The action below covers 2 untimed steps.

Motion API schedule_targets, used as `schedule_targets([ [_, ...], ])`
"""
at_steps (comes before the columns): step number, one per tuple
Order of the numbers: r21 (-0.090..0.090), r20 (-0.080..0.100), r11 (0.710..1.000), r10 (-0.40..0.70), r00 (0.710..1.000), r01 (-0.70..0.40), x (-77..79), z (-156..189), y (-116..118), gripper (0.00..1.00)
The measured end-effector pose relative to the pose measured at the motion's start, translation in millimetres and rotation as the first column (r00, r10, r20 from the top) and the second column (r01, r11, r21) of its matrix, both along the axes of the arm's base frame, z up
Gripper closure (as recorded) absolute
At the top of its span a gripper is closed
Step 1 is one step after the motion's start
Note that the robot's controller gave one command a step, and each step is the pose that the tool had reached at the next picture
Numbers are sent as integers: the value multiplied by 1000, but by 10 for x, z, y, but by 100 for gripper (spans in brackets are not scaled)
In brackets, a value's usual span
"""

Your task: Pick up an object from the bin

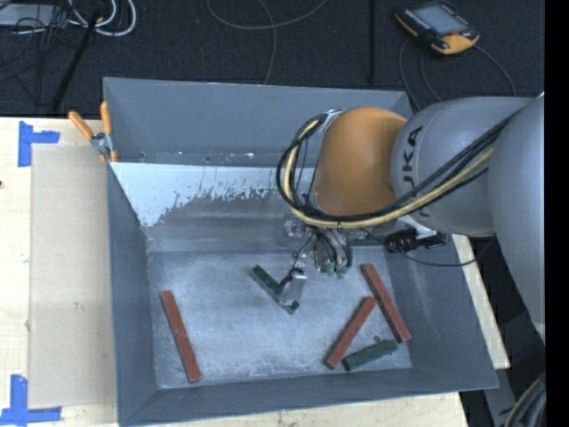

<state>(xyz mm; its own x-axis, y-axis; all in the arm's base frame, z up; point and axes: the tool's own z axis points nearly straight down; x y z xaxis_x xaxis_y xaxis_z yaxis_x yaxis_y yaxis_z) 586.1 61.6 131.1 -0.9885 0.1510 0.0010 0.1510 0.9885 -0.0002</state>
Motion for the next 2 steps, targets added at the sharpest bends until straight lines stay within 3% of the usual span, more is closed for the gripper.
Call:
schedule_targets([
  [1, 0, 0, 1000, -4, 1000, 4, -4, -359, -75, 0],
  [2, 0, -1, 1000, -13, 1000, 13, 50, -609, -70, 100],
])
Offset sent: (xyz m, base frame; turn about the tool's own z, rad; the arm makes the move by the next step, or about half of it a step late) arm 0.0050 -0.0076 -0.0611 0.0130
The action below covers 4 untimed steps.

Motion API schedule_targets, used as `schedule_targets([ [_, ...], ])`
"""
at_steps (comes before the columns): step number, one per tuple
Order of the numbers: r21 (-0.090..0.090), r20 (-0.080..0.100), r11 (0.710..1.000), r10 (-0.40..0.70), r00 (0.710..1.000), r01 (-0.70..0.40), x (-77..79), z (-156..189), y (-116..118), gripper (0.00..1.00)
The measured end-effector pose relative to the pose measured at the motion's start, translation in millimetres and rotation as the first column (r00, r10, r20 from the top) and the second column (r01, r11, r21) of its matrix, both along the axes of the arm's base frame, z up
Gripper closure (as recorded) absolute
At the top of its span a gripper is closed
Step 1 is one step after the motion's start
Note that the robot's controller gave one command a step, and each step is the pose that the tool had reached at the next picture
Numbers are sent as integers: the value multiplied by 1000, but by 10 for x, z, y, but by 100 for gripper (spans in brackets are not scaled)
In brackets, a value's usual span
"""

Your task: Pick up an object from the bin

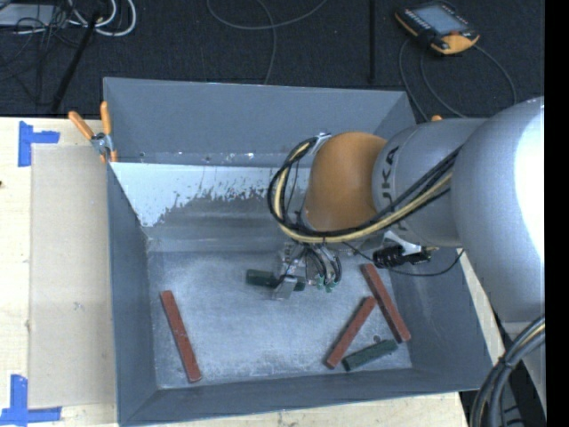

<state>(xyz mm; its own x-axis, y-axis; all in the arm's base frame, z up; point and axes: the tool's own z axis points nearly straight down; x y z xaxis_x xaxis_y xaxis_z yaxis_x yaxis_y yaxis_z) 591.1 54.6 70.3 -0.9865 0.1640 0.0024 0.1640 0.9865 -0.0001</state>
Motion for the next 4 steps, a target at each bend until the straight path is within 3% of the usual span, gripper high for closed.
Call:
schedule_targets([
  [4, 0, 2, 1000, -1, 1000, 1, -3, 244, -2, 100],
])
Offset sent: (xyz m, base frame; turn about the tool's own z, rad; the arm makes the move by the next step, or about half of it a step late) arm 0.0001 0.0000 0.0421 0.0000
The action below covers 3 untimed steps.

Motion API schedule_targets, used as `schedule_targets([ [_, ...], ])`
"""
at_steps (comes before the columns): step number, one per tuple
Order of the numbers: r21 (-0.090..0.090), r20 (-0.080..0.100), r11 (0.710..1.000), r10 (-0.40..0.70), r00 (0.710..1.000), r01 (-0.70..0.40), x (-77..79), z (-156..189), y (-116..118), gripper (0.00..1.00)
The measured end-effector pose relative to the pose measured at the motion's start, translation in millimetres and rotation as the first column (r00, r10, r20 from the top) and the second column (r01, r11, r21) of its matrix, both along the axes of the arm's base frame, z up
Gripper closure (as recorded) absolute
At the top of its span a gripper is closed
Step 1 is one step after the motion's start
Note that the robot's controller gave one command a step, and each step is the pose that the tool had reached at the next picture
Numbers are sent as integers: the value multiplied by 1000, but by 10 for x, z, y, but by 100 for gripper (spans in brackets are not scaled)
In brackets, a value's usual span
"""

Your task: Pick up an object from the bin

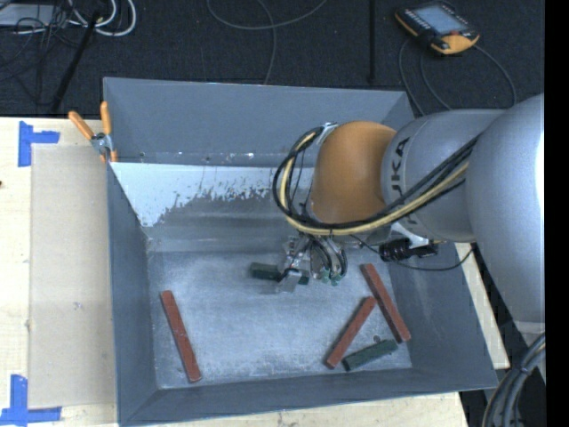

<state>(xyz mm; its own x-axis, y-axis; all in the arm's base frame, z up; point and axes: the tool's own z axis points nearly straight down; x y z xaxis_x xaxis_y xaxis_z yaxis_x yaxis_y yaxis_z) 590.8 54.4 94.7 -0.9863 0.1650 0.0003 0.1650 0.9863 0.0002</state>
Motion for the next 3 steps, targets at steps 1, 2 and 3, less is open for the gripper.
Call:
schedule_targets([
  [1, -1, -5, 1000, 0, 1000, 0, -14, 114, -2, 100],
  [2, 0, -2, 1000, 0, 1000, 0, -8, 293, -1, 100],
  [3, 0, 3, 1000, 0, 1000, 0, 6, 386, 0, 100],
])
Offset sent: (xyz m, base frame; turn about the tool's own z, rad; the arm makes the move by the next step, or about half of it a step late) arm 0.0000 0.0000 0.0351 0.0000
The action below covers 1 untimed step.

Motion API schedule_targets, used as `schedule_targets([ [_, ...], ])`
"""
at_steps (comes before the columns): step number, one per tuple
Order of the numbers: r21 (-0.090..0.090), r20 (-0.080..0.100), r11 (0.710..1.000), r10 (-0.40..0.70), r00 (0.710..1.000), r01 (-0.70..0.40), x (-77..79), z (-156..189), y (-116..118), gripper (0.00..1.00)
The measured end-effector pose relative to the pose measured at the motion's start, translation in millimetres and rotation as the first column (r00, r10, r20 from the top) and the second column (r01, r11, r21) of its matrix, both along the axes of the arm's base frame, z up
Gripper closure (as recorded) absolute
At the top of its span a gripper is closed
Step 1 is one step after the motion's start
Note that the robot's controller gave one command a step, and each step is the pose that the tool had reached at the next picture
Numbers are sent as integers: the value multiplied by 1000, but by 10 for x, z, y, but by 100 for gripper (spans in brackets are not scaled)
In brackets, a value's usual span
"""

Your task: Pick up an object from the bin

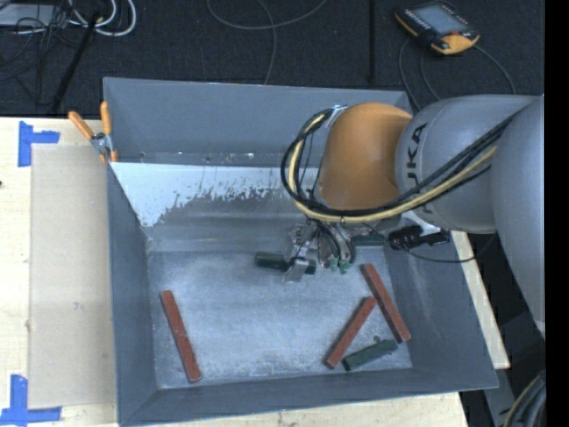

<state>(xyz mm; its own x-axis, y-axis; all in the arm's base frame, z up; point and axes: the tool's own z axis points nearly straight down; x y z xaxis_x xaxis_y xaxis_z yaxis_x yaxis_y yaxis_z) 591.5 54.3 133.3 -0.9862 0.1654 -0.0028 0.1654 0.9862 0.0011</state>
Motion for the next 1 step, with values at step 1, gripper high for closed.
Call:
schedule_targets([
  [1, 0, 1, 1000, 0, 1000, 0, -1, 37, -1, 100],
])
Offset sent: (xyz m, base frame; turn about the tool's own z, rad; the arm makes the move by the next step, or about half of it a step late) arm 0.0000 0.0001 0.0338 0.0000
